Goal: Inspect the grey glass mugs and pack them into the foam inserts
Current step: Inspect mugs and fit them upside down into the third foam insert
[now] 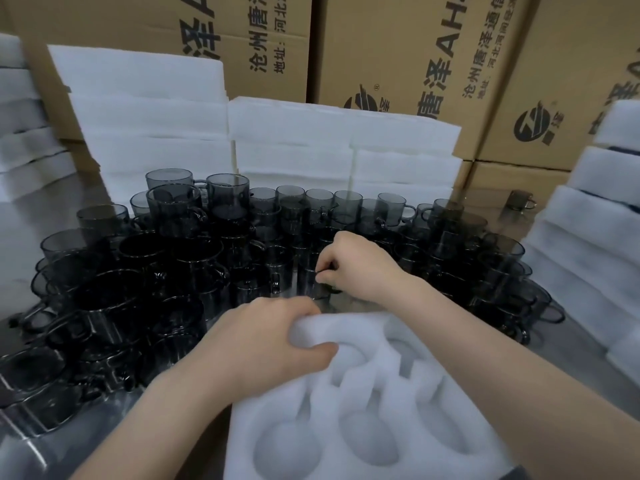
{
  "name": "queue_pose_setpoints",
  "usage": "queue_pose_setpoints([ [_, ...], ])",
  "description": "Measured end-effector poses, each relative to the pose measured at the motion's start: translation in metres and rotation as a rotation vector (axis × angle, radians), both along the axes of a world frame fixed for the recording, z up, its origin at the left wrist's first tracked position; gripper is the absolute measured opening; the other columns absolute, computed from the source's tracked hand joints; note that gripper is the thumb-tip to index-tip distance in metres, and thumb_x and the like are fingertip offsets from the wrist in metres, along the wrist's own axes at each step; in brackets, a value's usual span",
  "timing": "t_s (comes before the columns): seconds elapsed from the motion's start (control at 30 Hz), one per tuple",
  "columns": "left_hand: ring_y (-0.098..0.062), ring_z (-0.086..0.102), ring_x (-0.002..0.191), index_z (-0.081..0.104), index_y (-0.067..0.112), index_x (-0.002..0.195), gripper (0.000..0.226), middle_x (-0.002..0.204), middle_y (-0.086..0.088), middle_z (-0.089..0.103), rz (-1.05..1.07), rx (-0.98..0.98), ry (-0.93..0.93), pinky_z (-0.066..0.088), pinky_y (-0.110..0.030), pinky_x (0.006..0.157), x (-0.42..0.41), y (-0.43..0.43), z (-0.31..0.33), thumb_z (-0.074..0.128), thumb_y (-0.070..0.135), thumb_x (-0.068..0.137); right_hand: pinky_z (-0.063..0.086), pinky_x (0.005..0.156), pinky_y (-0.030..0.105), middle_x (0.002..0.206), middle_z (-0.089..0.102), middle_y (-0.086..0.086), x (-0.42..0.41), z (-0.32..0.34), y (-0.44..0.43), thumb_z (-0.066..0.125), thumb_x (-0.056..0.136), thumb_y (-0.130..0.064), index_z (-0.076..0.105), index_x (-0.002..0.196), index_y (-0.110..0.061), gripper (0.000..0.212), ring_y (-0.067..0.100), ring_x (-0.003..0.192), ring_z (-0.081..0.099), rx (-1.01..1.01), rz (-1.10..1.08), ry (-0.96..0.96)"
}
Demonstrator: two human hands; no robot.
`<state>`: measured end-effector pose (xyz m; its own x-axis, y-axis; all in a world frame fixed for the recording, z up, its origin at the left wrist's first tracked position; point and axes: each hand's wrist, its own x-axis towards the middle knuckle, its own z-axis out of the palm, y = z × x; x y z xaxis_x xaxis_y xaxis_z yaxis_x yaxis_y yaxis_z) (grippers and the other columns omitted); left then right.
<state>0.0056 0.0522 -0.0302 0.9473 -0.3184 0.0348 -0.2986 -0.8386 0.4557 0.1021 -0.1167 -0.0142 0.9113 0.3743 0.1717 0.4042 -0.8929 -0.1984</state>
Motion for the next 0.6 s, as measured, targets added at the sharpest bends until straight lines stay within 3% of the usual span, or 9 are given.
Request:
queue_pose_setpoints([
  [0.13, -0.001, 0.055, 0.101, 0.042, 0.05, 0.117, 0.063, 0.111, 0.029, 0.054, 0.053, -0.156, -0.03, 0.049, -0.033, 0.091, 0.006, -0.001, -0.004, 0.05, 0.08, 0.062, 0.045, 0.079, 0.028, 0.101, 0.053, -0.008, -0.016, 0.01, -0.013, 0.076, 0.082, -0.03, 0.076, 0.086, -0.027, 0.005, 0.006, 0.083, 0.057, 0.231, 0.014, 0.016],
  [0.23, -0.008, 0.053, 0.099, 0.035, 0.036, 0.137, 0.081, 0.125, 0.019, 0.048, 0.13, -0.352, -0.073, 0.045, -0.028, 0.086, 0.014, -0.003, -0.001, 0.065, 0.067, 0.068, 0.045, 0.066, 0.011, 0.089, 0.068, -0.011, -0.032, 0.02, -0.018, 0.079, 0.078, -0.026, 0.076, 0.073, -0.029, 0.007, -0.008, 0.067, 0.06, 0.499, 0.037, 0.106],
  [0.33, 0.003, 0.055, 0.093, 0.045, 0.036, 0.128, 0.075, 0.111, 0.022, 0.054, 0.131, -0.493, -0.077, 0.041, -0.008, 0.072, 0.025, -0.01, 0.005, 0.078, 0.054, 0.064, 0.05, 0.063, 0.022, 0.092, 0.075, 0.004, -0.042, 0.022, -0.018, 0.08, 0.077, -0.023, 0.076, 0.07, -0.026, 0.009, 0.007, 0.064, 0.062, 0.739, 0.068, 0.236],
  [0.4, 0.008, 0.056, 0.092, 0.051, 0.035, 0.115, 0.066, 0.104, 0.02, 0.06, 0.107, -0.532, -0.062, 0.043, -0.005, 0.072, 0.029, -0.015, 0.01, 0.085, 0.047, 0.06, 0.051, 0.061, 0.025, 0.091, 0.074, 0.01, -0.045, 0.02, -0.02, 0.08, 0.078, -0.016, 0.076, 0.079, -0.022, 0.007, 0.014, 0.065, 0.063, 0.856, 0.116, 0.297],
  [0.5, -0.003, 0.061, 0.101, 0.055, 0.036, 0.117, 0.068, 0.111, 0.012, 0.064, 0.038, -0.617, -0.012, 0.051, -0.021, 0.087, 0.036, -0.022, 0.013, 0.08, 0.038, 0.054, 0.048, 0.051, 0.015, 0.103, 0.063, 0.008, -0.044, 0.015, -0.03, 0.075, 0.081, -0.006, 0.07, 0.107, -0.024, 0.032, 0.01, 0.062, 0.063, 1.007, 0.16, 0.376],
  [0.6, -0.012, 0.06, 0.11, 0.056, 0.035, 0.117, 0.063, 0.12, -0.002, 0.061, -0.061, -0.672, -0.018, 0.05, -0.031, 0.096, 0.038, -0.029, 0.012, 0.076, 0.03, 0.058, 0.053, 0.06, 0.023, 0.1, 0.055, 0.004, -0.042, 0.005, -0.035, 0.074, 0.076, -0.004, 0.064, 0.117, -0.022, 0.046, 0.016, 0.065, 0.065, 1.15, 0.195, 0.46],
])
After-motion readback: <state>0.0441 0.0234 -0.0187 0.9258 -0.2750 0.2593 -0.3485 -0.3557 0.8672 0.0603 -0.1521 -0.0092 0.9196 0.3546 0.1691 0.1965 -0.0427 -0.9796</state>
